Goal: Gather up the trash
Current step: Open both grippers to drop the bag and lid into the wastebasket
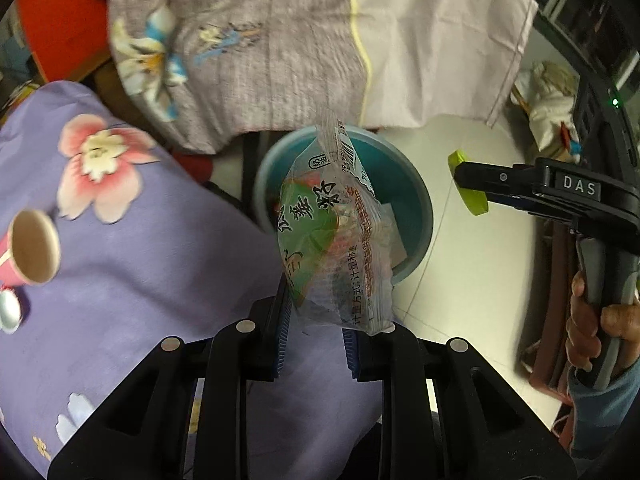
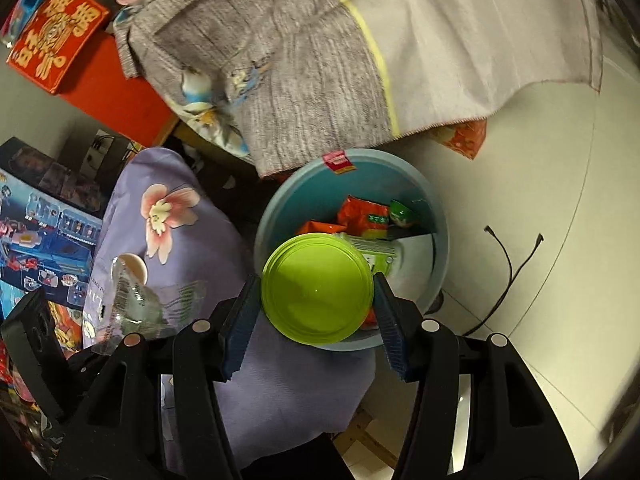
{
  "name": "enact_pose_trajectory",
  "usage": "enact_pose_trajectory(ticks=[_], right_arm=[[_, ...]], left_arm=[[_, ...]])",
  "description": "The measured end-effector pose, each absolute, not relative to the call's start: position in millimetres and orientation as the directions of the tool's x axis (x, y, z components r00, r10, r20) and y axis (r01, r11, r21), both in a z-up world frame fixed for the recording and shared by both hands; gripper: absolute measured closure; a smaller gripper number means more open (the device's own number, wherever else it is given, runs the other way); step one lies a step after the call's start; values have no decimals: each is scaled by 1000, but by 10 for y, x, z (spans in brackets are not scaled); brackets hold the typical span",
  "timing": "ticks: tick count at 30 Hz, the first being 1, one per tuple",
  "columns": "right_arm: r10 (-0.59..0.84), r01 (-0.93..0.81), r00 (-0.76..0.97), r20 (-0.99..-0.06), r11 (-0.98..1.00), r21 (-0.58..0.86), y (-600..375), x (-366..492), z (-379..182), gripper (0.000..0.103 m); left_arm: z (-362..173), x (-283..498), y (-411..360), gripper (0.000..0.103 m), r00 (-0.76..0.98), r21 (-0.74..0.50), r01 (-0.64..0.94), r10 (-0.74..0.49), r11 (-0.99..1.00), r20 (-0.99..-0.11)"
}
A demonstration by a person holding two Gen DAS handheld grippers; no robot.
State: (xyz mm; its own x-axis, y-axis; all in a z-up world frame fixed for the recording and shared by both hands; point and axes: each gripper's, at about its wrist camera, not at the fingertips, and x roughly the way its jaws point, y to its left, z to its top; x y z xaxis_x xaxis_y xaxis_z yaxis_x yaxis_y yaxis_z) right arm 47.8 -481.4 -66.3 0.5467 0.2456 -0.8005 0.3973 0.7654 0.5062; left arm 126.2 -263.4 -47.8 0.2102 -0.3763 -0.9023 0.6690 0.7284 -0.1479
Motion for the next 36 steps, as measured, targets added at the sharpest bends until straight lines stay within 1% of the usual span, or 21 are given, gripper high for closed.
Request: enact_pose_trajectory(ticks=[7, 8, 12, 16, 18, 21, 27, 33, 34, 35, 36], right_arm=[[258, 409, 530, -808, 757, 509, -4892, 522, -751, 49], [258, 411, 528, -809, 756, 509, -4900, 527, -758, 49], [255, 415, 521, -815, 758, 503, -4910, 558, -766, 49], [256, 421, 512, -820, 757, 499, -4915, 605, -796, 49], [258, 423, 511, -820, 755, 501, -4914, 619, -808, 49], [261, 424, 506, -822, 755, 500, -4900, 642, -824, 49], [265, 423, 491, -830, 761, 493, -4847, 678, -856, 49], [283, 404, 466, -839, 775, 486, -4735, 745, -888, 48], [292, 401, 460, -839, 774, 490, -4719, 758, -898, 40], [303, 397, 455, -837, 773, 495, -4695, 769, -908, 35], [301, 394, 453, -839, 777, 491, -4673, 774, -907, 35]], left_arm=[[-734, 1346, -2962, 79, 151, -159, 683, -350, 713, -924], [-770, 1360, -3001, 76, 145, -159, 682, -345, 714, -927], [-864, 1402, -3056, 48, 151, -146, 675, -330, 723, -932], [-889, 1416, -3019, 40, 143, -152, 672, -328, 725, -934], [-887, 1427, -2965, 30, 150, -150, 664, -326, 733, -934], [-880, 1442, -2876, 21, 156, -153, 649, -327, 745, -932], [-856, 1456, -2776, 12, 156, -169, 634, -339, 754, -928], [-858, 1430, -2710, 10, 155, -178, 626, -345, 759, -926], [-860, 1431, -2698, 10, 152, -181, 625, -345, 760, -926], [-863, 1431, -2683, 10, 149, -186, 622, -347, 761, -926], [-862, 1431, -2672, 9, 147, -190, 619, -349, 762, -925]])
